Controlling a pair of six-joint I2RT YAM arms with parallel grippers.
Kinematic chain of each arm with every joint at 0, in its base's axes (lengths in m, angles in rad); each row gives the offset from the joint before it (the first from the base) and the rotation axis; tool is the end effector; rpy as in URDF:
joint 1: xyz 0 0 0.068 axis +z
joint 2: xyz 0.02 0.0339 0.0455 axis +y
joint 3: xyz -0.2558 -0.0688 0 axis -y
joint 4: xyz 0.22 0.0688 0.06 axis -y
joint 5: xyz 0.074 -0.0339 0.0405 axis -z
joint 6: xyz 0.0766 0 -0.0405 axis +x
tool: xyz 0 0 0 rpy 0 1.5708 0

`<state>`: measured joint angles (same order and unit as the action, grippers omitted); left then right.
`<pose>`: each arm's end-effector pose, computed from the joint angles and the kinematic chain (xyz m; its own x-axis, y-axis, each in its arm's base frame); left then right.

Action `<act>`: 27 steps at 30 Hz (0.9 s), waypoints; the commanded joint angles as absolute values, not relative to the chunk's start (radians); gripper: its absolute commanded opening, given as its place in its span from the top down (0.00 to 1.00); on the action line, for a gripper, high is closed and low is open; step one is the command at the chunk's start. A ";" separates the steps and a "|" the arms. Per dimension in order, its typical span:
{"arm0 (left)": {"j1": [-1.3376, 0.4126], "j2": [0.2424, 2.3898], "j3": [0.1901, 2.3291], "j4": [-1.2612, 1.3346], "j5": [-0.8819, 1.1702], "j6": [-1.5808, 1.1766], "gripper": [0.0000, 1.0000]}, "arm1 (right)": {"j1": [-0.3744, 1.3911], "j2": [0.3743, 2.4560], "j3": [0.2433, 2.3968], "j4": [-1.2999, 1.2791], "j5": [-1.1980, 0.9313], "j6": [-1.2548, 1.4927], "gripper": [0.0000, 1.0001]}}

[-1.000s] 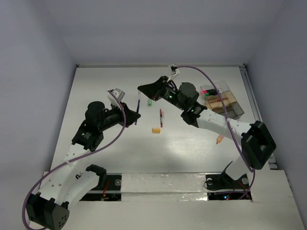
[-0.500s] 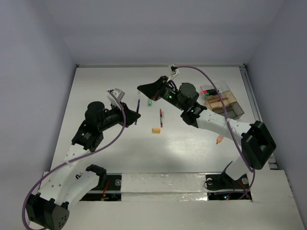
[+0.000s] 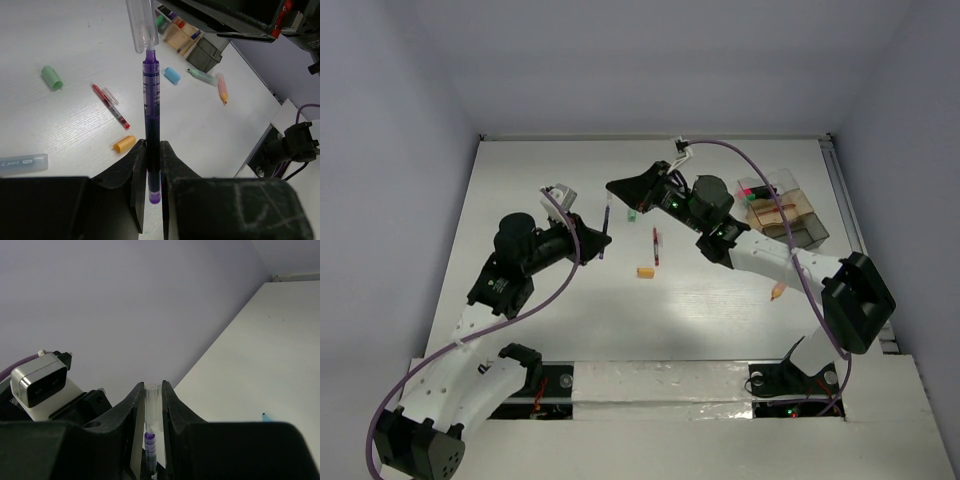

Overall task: Sort the stationery into containers
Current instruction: Close the pen cap on the pen.

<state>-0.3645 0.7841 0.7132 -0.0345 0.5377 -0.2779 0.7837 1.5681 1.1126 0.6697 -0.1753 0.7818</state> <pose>0.1744 -0.1085 0.3237 -0.3091 -0.1343 -0.9415 0.7251 0.6074 -0.3246 0.2663 0.2843 0.3582 -0.4679 0.5131 -0.7195 -0.6850 0.3039 0.6621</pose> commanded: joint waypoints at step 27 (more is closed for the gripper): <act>-0.341 0.718 0.716 0.028 0.489 -0.288 1.00 | 0.890 1.577 1.008 0.772 -0.219 0.784 1.00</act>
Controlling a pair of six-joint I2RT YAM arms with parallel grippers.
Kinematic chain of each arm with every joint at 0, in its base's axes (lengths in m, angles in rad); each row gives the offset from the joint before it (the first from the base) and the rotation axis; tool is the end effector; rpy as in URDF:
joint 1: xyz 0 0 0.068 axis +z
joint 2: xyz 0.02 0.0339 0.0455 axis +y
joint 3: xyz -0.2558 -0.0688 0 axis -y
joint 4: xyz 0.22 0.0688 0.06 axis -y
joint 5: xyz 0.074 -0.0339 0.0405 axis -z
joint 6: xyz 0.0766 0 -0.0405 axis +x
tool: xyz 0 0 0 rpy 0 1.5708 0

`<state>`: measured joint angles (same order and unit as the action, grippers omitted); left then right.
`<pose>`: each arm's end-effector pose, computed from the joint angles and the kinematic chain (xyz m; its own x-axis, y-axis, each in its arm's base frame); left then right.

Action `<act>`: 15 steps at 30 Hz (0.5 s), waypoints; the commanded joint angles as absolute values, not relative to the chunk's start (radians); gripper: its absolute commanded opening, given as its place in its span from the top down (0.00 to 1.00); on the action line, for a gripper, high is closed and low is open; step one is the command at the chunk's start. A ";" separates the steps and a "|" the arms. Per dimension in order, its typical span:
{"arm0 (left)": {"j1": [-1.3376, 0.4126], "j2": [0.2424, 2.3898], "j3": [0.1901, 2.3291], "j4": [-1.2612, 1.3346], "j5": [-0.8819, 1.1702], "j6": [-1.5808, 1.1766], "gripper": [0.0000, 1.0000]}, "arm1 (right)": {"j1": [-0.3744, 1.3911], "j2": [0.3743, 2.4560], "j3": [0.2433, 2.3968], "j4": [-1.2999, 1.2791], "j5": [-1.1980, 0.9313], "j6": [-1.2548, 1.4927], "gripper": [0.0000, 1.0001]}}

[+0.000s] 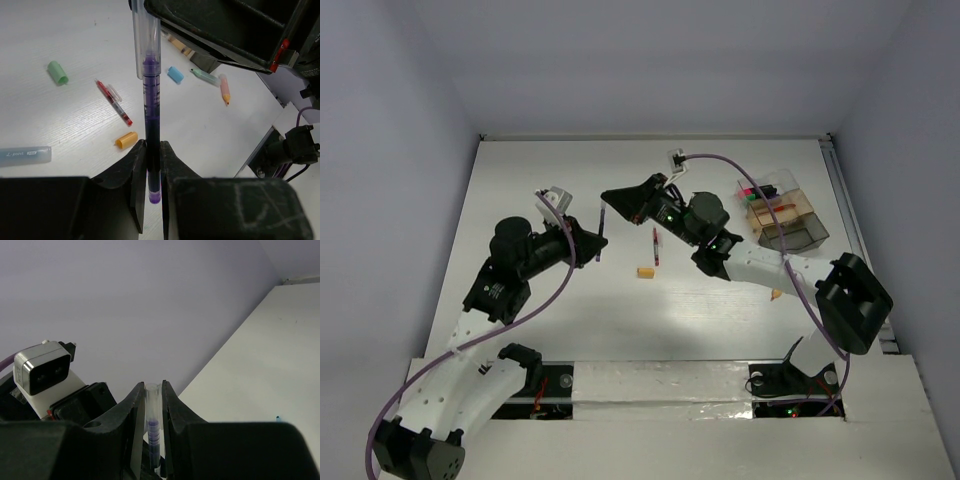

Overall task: Sort the stationery into containers
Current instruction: Close the pen cap on the pen.

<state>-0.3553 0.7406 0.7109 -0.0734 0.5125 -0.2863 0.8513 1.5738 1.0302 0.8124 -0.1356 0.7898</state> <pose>0.1678 -0.1023 0.3251 -0.3073 -0.1485 -0.9399 0.7023 0.6312 -0.3293 0.2457 0.2961 0.3467 -0.4671 0.5347 -0.7042 -0.7094 0.2488 0.6594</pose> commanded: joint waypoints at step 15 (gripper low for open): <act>-0.322 0.712 0.718 0.046 0.494 -0.302 1.00 | 0.946 1.560 0.884 0.703 -0.239 0.727 1.00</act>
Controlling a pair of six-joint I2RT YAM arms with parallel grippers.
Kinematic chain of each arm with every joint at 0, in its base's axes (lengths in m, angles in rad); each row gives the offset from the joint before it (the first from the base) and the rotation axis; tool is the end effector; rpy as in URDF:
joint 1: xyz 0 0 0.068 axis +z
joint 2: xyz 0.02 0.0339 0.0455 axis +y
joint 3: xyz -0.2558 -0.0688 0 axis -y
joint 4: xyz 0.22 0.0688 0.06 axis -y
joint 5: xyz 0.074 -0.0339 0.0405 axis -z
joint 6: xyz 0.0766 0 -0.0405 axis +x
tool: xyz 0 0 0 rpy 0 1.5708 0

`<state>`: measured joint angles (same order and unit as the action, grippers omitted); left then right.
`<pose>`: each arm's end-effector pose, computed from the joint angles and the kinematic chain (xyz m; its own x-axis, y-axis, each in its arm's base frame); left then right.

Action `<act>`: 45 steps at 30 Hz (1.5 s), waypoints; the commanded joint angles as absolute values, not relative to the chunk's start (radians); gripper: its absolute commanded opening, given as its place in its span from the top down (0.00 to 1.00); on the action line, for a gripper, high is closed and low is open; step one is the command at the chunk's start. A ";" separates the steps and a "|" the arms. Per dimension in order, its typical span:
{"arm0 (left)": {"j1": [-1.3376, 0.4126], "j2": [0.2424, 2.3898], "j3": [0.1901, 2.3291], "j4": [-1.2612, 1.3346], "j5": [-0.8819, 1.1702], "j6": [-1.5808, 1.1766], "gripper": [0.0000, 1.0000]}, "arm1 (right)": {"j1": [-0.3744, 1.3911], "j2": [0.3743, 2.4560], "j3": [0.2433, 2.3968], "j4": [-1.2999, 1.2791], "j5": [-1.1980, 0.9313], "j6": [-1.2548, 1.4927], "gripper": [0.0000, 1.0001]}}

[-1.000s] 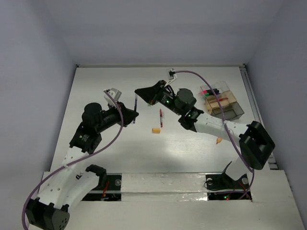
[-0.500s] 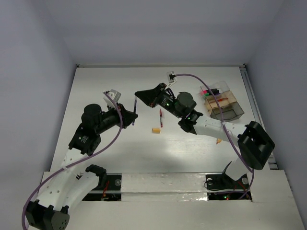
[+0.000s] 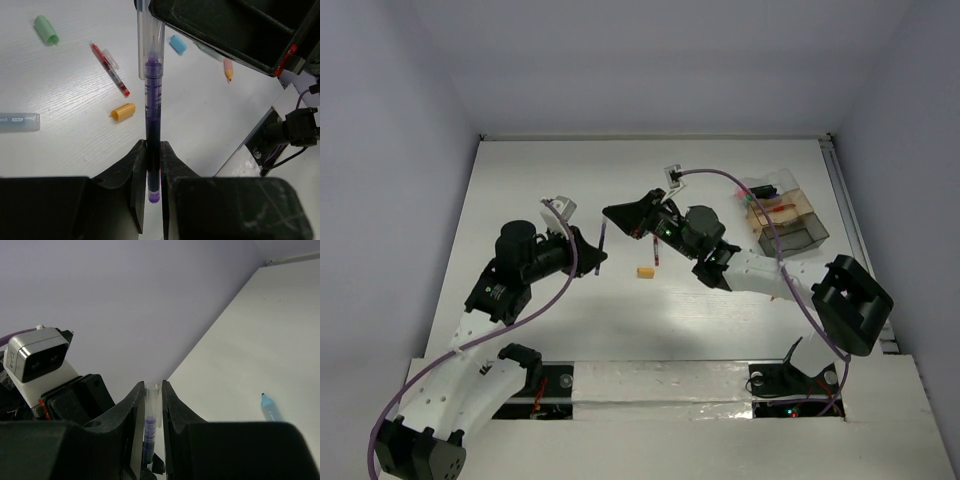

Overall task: Sort the stationery into containers
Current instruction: Close the pen cap on the pen.

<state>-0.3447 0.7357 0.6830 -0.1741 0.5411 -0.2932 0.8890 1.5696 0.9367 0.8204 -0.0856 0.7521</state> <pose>0.1648 -0.1011 0.3021 -0.4228 -0.1114 -0.8993 0.6683 0.6319 -0.3925 0.2345 0.2994 0.3156 -0.4789 0.4901 -0.7283 -0.6838 0.3120 0.6596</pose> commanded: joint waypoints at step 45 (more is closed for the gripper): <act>-0.364 0.807 0.733 0.040 0.568 -0.307 0.89 | 0.858 1.496 0.842 0.779 -0.160 0.910 1.00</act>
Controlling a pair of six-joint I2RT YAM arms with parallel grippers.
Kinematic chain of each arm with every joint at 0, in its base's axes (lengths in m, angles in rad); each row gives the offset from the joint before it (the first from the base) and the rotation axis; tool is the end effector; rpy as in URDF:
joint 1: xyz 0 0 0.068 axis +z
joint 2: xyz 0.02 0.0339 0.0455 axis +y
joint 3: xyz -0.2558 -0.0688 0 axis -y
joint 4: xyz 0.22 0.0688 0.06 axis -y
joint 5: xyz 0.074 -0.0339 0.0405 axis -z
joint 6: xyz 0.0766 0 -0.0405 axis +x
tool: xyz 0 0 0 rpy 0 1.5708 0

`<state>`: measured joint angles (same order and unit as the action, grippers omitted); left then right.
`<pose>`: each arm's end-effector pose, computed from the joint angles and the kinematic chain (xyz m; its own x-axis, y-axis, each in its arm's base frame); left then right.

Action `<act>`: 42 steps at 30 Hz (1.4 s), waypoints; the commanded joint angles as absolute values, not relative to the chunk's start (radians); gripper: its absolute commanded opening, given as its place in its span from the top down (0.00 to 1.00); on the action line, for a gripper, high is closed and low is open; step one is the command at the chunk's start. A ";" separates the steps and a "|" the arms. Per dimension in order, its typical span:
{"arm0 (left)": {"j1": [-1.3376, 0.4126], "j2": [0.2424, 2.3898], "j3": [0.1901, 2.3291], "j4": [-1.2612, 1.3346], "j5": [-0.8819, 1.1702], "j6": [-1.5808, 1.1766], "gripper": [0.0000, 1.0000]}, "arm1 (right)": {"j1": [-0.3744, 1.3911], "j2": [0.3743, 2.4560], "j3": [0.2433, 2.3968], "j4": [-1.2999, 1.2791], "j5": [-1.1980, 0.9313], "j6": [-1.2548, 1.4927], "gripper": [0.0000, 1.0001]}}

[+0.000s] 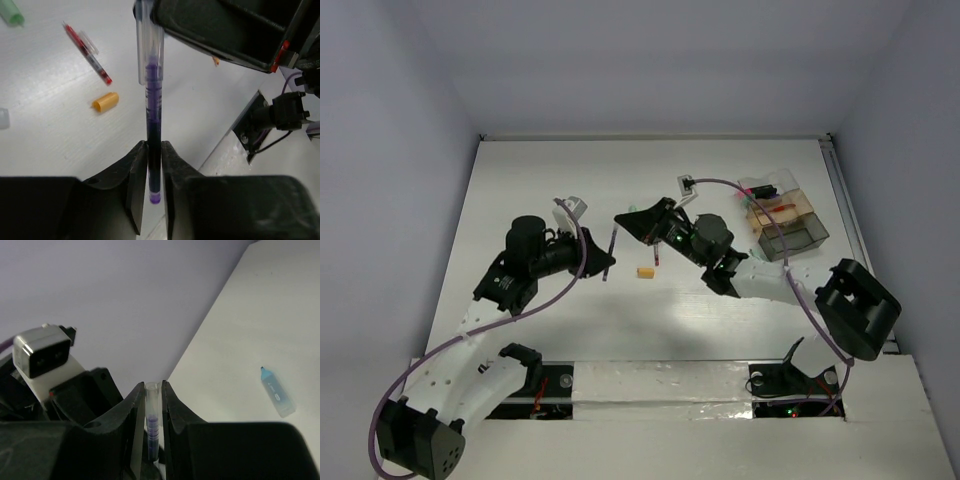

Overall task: Sort the stationery into containers
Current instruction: Close the pen cap on the pen, then place the pen in the storage box.

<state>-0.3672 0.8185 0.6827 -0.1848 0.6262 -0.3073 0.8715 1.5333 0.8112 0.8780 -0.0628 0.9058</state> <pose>0.1710 -0.1139 0.2870 -0.5254 -0.0605 -0.8487 0.6831 0.5647 -0.4631 0.2305 0.2815 0.2921 -0.5708 0.5415 -0.6172 -0.5746 0.2736 0.7714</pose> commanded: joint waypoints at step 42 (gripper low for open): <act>-0.446 0.658 0.742 -0.057 0.413 -0.235 0.01 | -0.172 1.405 0.831 0.443 0.390 0.606 1.00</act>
<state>-0.4397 0.6697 0.6907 -0.0692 0.4435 -0.2565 -0.1707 1.3891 0.7879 0.3958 0.3904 0.6022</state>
